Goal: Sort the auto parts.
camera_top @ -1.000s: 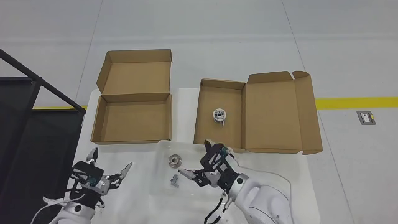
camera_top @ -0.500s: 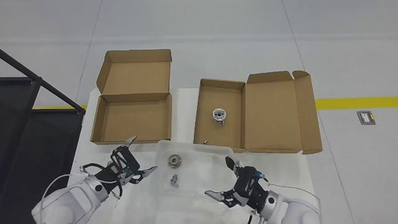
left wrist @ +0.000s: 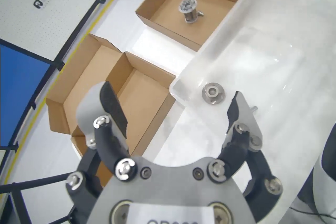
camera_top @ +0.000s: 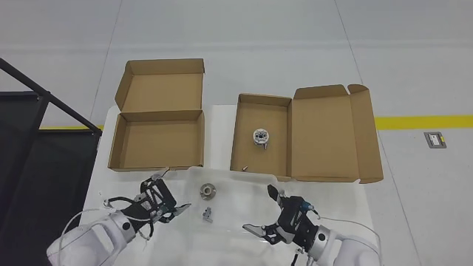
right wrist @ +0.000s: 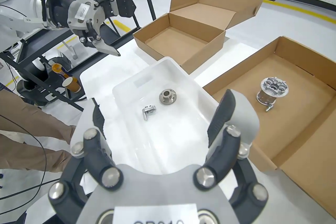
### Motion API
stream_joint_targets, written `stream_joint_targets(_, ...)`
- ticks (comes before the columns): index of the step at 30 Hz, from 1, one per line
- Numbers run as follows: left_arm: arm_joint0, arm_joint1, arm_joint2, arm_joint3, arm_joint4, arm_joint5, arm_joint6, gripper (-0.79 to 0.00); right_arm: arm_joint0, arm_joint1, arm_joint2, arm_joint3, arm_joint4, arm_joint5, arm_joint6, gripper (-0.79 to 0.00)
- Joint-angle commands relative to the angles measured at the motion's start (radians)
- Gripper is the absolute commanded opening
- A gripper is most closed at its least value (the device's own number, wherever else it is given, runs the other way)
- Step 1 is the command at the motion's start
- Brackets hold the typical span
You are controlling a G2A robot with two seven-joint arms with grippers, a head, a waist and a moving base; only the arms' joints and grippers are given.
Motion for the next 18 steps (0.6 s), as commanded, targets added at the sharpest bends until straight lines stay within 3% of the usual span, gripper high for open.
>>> stream_joint_targets(1,-0.040,0.004,0.026,0.026,0.020,-0.060,-0.023,0.000,0.000,0.000,0.000,0.000,0.000,0.000,0.000,0.000)
stream_joint_targets(7,-0.200,0.018,0.084,0.109,0.050,-0.255,-0.116,0.000,0.000,0.000,0.000,0.000,0.000,0.000,0.000,0.000)
stream_joint_targets(18,-0.485,0.075,0.412,0.291,-0.074,-0.255,-0.279,0.000,0.000,0.000,0.000,0.000,0.000,0.000,0.000,0.000)
